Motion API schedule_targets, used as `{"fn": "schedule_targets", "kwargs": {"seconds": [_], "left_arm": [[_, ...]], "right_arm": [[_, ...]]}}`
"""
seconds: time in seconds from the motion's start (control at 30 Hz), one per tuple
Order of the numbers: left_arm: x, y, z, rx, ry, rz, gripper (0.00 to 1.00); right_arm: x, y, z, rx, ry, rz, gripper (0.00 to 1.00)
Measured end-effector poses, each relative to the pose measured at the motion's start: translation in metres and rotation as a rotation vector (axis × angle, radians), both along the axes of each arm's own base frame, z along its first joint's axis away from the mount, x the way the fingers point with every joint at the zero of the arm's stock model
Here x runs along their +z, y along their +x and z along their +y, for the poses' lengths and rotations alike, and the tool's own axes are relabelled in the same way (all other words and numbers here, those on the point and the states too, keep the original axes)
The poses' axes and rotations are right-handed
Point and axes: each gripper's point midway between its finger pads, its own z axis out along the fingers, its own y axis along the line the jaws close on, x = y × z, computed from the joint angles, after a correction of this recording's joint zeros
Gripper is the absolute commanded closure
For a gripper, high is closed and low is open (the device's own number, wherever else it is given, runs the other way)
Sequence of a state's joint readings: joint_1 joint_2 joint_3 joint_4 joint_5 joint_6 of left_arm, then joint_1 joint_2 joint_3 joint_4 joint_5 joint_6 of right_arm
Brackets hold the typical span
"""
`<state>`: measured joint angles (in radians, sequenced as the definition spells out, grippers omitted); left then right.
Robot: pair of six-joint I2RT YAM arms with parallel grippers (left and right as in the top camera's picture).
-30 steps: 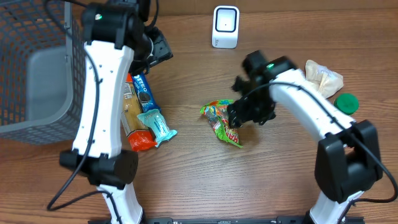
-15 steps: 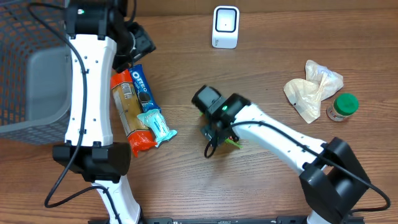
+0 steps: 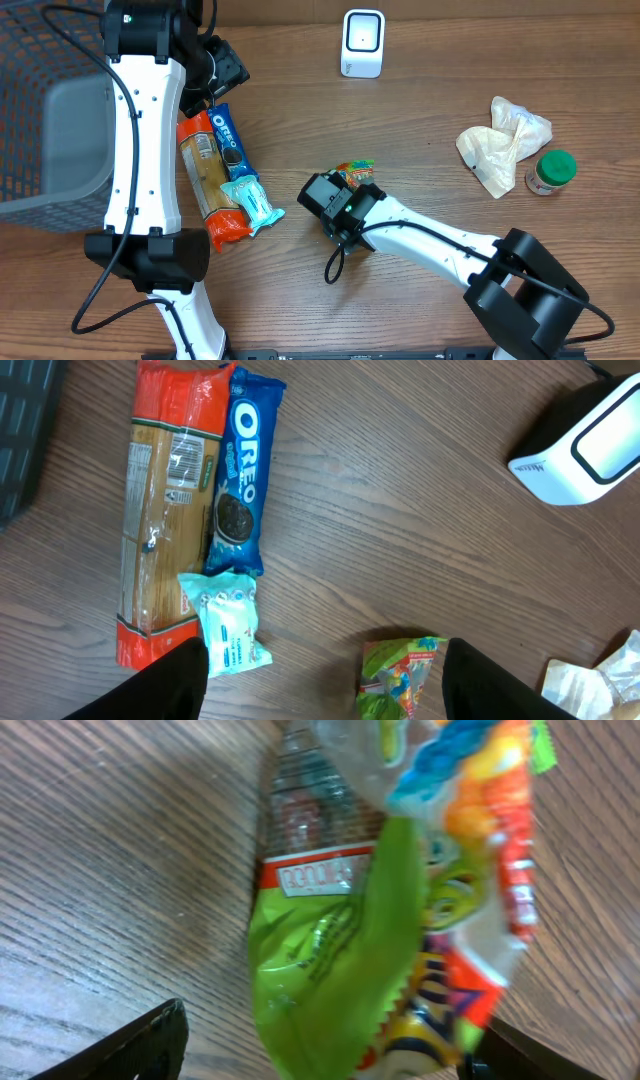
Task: Scan the item barcode
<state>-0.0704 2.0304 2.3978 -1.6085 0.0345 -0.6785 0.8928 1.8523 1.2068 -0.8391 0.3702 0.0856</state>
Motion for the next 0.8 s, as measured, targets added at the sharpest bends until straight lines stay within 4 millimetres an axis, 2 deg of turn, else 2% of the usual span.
{"fn": "schedule_targets", "kwargs": {"seconds": [0.17, 0.43, 0.57, 0.67, 0.8], "left_arm": [[0.0, -0.001, 0.0, 0.0, 0.0, 0.002, 0.32], [-0.001, -0.004, 0.0, 0.0, 0.001, 0.017, 0.33], [-0.002, -0.005, 0.0, 0.0, 0.001, 0.019, 0.33], [-0.001, -0.004, 0.0, 0.0, 0.001, 0.019, 0.34], [-0.002, -0.005, 0.0, 0.0, 0.001, 0.019, 0.34]], "right_arm": [[-0.009, -0.002, -0.011, -0.008, -0.029, -0.005, 0.22], [-0.01, 0.009, 0.0, -0.011, 0.02, -0.059, 0.31], [-0.019, 0.007, -0.005, -0.013, 0.016, -0.074, 0.36], [-0.024, 0.005, -0.01, -0.017, 0.003, -0.074, 0.48], [-0.023, 0.007, -0.011, -0.019, 0.001, -0.087, 0.72]]}}
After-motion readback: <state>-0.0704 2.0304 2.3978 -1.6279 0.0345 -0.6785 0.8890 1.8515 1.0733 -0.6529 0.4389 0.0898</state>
